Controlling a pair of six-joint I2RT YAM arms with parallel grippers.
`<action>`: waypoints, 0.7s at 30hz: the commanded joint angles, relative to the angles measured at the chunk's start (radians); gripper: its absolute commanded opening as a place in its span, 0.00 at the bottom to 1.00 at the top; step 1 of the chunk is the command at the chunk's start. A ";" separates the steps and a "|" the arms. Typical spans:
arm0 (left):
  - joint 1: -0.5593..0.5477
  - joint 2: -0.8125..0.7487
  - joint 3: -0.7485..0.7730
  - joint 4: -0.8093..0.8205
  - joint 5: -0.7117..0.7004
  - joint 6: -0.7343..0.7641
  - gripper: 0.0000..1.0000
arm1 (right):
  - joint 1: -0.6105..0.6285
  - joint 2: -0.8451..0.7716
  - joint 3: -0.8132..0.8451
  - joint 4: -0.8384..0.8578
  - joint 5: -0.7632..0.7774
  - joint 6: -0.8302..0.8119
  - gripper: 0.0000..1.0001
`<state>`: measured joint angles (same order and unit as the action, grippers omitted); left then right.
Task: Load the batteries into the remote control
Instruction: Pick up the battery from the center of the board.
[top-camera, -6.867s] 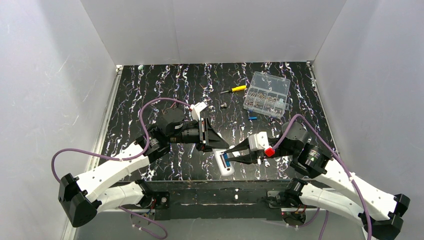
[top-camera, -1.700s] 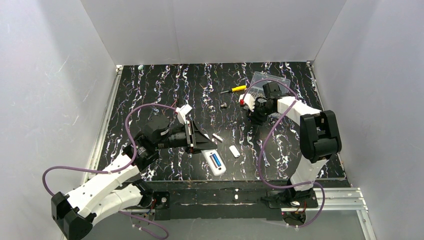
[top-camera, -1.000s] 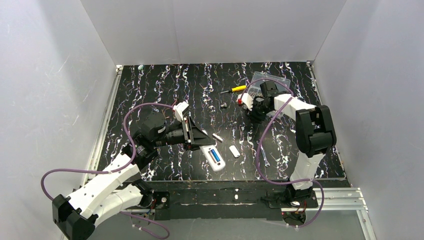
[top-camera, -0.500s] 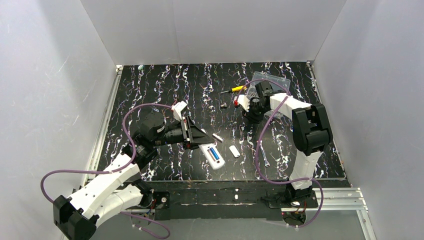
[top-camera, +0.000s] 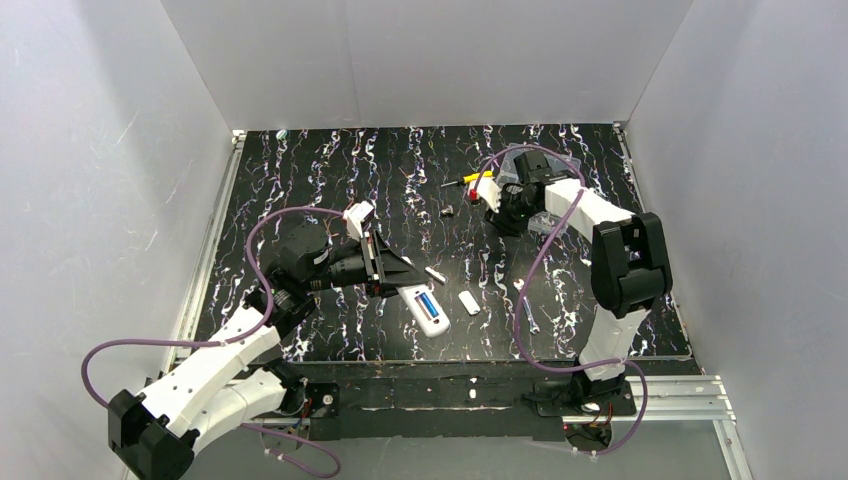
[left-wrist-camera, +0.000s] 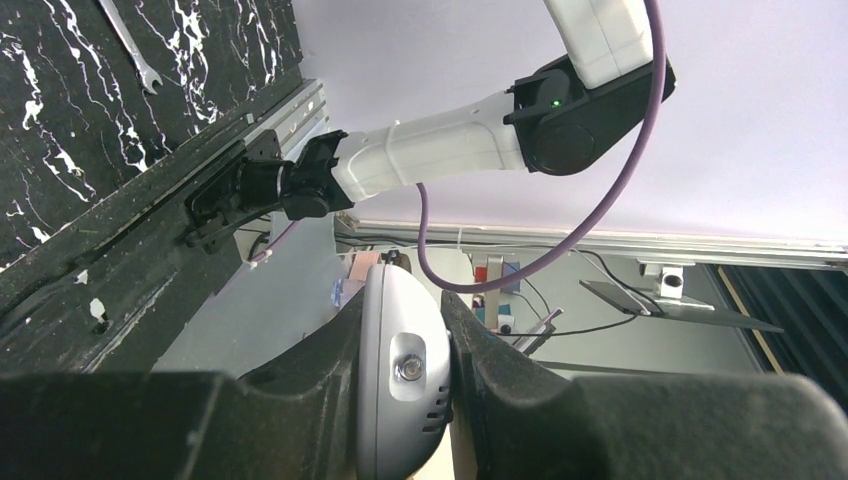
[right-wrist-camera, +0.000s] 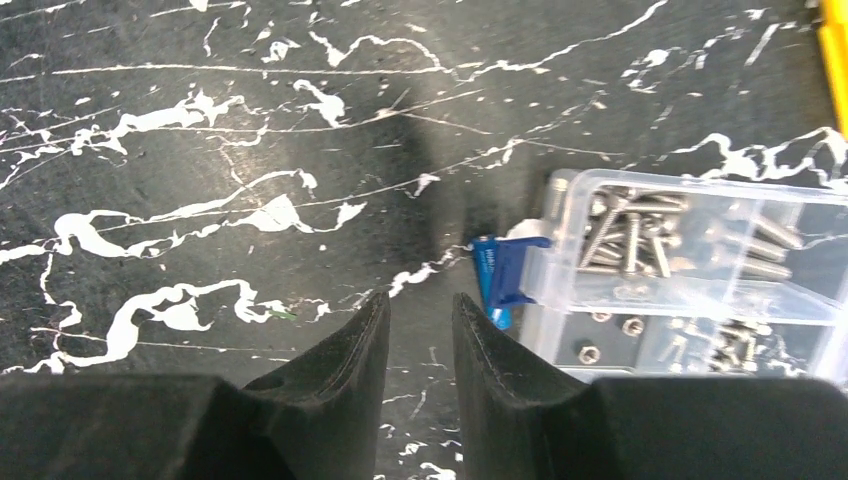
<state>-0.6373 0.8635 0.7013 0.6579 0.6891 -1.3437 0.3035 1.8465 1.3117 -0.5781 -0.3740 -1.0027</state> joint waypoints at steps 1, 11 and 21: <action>0.011 -0.015 0.002 0.064 0.053 -0.006 0.00 | -0.018 0.010 0.073 -0.042 -0.036 -0.016 0.36; 0.026 -0.010 0.001 0.071 0.061 -0.015 0.00 | -0.018 0.032 0.103 -0.102 -0.102 -0.032 0.34; 0.034 0.002 -0.001 0.091 0.069 -0.032 0.00 | -0.018 0.082 0.152 -0.134 -0.092 -0.018 0.34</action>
<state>-0.6121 0.8783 0.6998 0.6769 0.7044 -1.3651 0.2874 1.8862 1.4025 -0.6827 -0.4522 -1.0187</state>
